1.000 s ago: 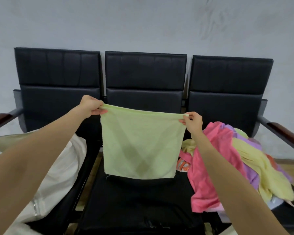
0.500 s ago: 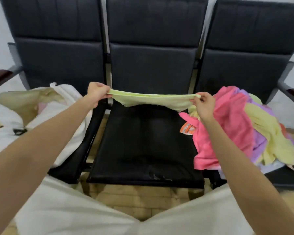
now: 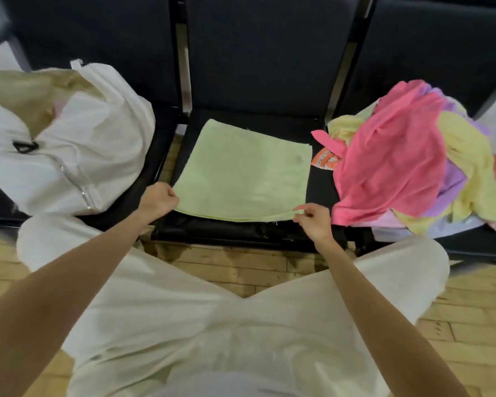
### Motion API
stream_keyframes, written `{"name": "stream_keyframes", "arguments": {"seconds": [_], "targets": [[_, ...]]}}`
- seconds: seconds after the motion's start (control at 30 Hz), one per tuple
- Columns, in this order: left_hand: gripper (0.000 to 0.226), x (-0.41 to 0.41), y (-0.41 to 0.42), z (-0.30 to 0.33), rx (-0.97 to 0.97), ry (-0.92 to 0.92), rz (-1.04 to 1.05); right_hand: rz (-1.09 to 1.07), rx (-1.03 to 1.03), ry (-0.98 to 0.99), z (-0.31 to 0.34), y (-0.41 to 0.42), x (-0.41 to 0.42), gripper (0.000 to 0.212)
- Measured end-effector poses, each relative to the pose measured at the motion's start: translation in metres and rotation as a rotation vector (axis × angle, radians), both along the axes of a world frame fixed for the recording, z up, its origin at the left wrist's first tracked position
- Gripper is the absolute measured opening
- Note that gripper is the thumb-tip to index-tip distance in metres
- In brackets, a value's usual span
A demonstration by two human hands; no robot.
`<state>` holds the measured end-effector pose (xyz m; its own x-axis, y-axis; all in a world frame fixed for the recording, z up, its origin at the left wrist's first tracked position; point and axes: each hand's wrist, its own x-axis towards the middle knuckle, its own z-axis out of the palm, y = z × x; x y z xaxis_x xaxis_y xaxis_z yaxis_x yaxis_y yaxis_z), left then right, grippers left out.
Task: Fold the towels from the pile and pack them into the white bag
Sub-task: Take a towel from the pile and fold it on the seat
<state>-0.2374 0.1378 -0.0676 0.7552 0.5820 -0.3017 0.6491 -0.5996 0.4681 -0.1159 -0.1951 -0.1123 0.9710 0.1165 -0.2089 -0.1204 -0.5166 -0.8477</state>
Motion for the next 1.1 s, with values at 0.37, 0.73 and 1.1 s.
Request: {"name": "stream_keyframes", "arguments": {"seconds": [0.37,0.73,1.1], "targets": [[0.035,0.033,-0.091,-0.011,0.143,-0.055,-0.638,0.132,0.235,0.137,0.025,-0.011,-0.021,0.022],[0.025,0.078,-0.177,-0.041,-0.085,-0.409,-0.867,-0.003,0.493,0.322,0.035,-0.022,-0.005,0.026],[0.007,0.097,-0.160,-0.023,-0.363,-0.303,-0.689,-0.205,0.247,0.432,-0.003,0.004,0.057,0.025]]}}
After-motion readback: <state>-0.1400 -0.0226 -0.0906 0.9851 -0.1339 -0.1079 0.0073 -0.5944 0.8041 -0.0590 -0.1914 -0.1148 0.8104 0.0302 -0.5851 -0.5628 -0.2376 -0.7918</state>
